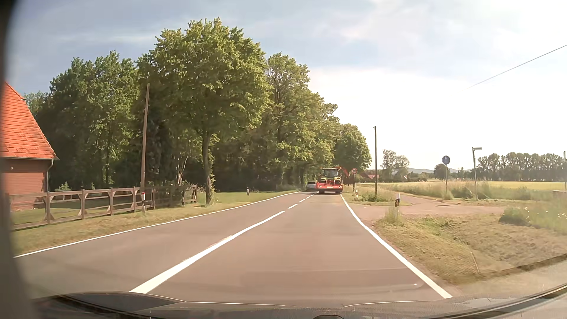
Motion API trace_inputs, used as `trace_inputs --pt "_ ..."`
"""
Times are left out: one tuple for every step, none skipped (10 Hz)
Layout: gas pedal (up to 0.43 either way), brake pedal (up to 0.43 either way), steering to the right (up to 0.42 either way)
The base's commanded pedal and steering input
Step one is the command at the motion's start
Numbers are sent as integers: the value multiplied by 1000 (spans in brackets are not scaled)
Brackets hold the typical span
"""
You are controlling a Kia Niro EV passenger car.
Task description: Follow the waypoints while adhering to traffic rules and regulations
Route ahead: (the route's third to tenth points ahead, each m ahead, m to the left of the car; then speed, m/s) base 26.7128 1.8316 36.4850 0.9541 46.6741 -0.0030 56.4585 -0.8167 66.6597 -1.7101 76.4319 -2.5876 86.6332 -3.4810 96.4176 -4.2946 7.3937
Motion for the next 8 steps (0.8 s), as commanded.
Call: trace_inputs --pt "0 152 11" --pt "0 152 11" --pt "0 152 12" --pt "0 159 15" --pt "0 171 17" --pt "0 189 18" --pt "0 195 17" --pt "0 207 17"
